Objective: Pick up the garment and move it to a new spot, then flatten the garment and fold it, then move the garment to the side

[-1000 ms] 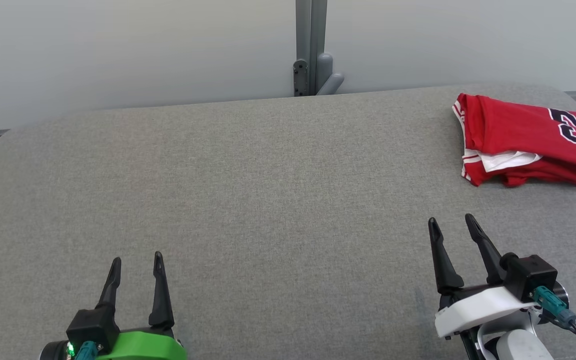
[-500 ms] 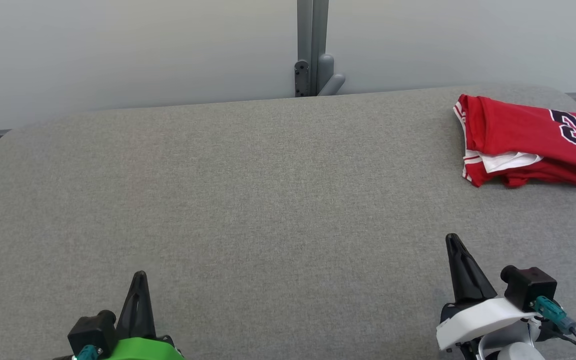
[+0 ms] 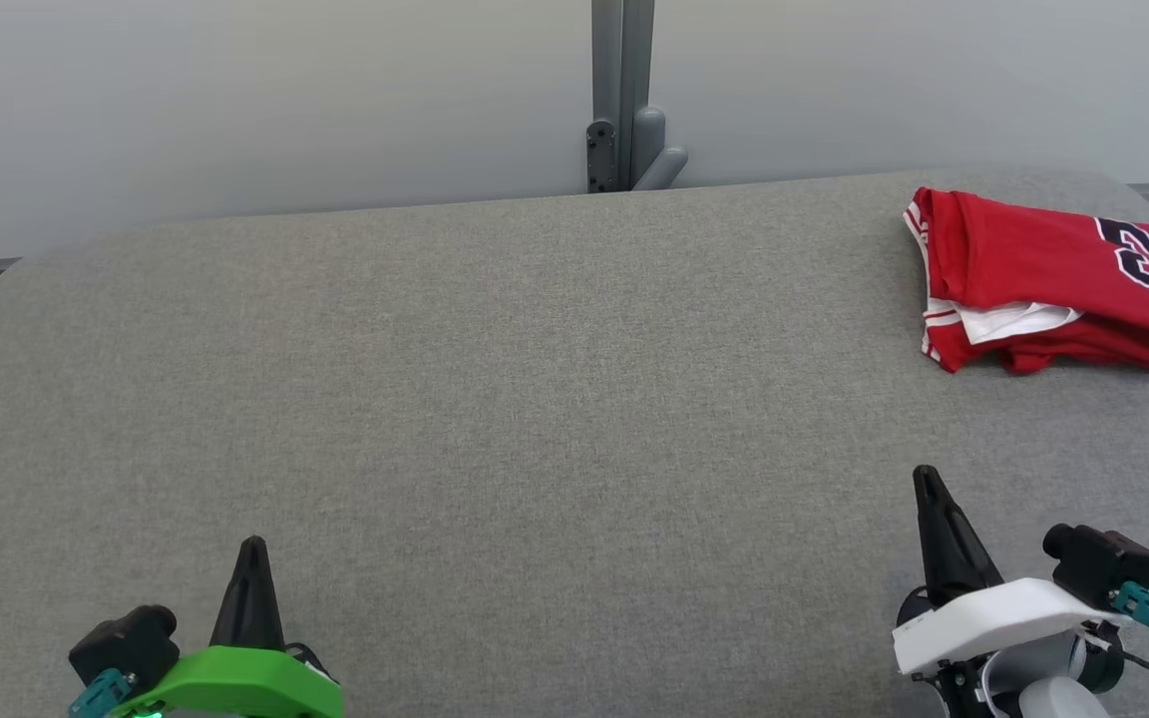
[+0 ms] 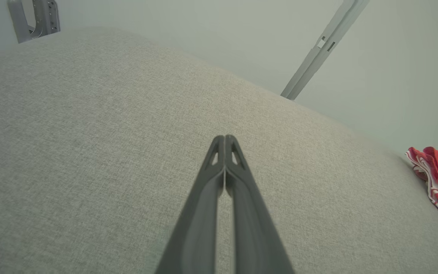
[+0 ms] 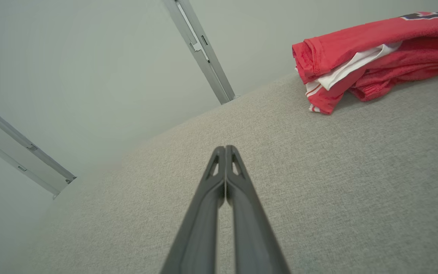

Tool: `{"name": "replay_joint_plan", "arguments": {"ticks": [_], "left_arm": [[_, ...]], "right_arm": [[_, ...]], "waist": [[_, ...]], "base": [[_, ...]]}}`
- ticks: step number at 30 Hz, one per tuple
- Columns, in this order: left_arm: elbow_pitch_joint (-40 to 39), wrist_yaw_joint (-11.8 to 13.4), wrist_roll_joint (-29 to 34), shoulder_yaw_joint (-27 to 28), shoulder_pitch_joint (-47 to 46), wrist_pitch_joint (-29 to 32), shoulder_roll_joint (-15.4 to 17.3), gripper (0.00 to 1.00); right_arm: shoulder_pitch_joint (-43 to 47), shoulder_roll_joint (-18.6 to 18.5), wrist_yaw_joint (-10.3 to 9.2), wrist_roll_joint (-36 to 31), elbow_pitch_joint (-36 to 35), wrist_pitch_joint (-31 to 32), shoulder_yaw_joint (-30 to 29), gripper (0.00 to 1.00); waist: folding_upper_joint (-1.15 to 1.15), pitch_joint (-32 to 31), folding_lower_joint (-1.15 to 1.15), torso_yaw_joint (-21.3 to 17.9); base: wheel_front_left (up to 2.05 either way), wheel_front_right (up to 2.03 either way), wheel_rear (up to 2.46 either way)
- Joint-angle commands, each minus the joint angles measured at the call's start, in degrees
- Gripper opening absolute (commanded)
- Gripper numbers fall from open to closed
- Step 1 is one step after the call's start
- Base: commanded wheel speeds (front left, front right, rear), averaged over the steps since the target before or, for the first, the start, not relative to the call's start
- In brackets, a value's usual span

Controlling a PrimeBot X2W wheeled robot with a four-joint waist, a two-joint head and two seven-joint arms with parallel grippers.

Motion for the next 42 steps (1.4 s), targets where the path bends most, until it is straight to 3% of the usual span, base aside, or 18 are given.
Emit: {"name": "replay_joint_plan", "arguments": {"ticks": [1,42], "left_arm": [[-0.5,-0.5,-1.9,0.6,-2.0,0.4,0.0,0.00],[2.5,-5.0,-31.2,7.0,-7.8,9.8,-0.6,0.00]], "right_arm": [[-1.8,-0.4,-0.01,2.2,-0.6,0.3,-0.3,0.00],[-4.5,-1.1,-0.03,33.9,1.1,6.5,-3.0,0.00]], "waist": [[0.06,0.0,0.00,0.0],[0.18,0.1,0.00,-0.2]], "base": [[0.00,0.00,0.00],[0.00,0.00,0.00]]}}
